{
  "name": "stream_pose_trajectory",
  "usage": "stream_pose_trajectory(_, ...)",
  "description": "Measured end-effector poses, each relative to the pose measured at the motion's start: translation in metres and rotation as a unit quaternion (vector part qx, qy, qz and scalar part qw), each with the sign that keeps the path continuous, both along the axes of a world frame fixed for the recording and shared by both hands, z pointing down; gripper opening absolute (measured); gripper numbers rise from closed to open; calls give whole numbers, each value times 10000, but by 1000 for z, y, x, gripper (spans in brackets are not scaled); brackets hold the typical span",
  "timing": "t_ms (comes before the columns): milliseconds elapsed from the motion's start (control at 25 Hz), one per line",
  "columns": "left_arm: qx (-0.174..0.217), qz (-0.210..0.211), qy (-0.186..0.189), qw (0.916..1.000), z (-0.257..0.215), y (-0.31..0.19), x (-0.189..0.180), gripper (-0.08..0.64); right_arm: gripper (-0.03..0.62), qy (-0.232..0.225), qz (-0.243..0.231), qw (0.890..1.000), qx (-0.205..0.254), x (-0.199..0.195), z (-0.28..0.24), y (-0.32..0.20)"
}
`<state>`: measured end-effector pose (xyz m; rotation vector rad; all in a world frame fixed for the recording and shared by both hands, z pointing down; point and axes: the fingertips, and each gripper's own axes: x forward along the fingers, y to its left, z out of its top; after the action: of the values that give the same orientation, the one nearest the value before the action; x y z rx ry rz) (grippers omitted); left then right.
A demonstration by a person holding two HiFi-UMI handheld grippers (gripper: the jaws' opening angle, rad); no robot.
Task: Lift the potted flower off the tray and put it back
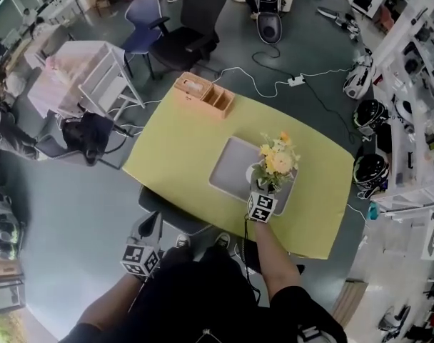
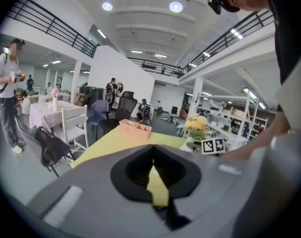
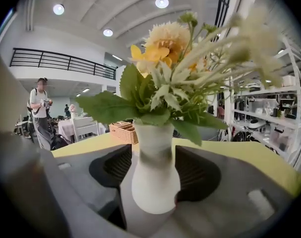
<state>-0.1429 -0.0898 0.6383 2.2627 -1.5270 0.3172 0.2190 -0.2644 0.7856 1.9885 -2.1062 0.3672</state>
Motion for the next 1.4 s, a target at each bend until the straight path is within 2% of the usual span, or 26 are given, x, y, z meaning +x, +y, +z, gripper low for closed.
stream_pose_trajectory(120, -16, -93, -40, 9999, 0, 1, -3, 8, 271, 21, 93, 9999, 45, 2, -2, -7)
stream_pose_trajectory(200, -15, -153, -58, 9999, 1, 1, -5, 8, 222, 65, 189, 9998, 80, 4, -3, -10)
stream_pose_trajectory(520, 78, -206, -50, 9997, 0, -1, -10, 8, 212, -78, 241, 9996, 153, 5, -9, -6)
stream_pose_trajectory(640, 125, -222, -21, 9997, -5, -1, -15, 8, 212, 3, 170, 9996, 209, 2, -23, -2)
stream_pose_trajectory(840, 260, -217, 54, 9994, -22, -7, -24, 8, 210, 1, 95, 9995, 304, -9, -63, 8)
stream_pose_trajectory(1120, 338, -133, 251, 9990, -40, -8, -41, 8, 212, -86, -4, 9978, 663, -39, -148, 42)
stream_pose_trajectory(1400, 429, 238, 394, 9980, -47, -17, -38, 8, 212, -60, -123, 9963, 848, -70, -206, 76)
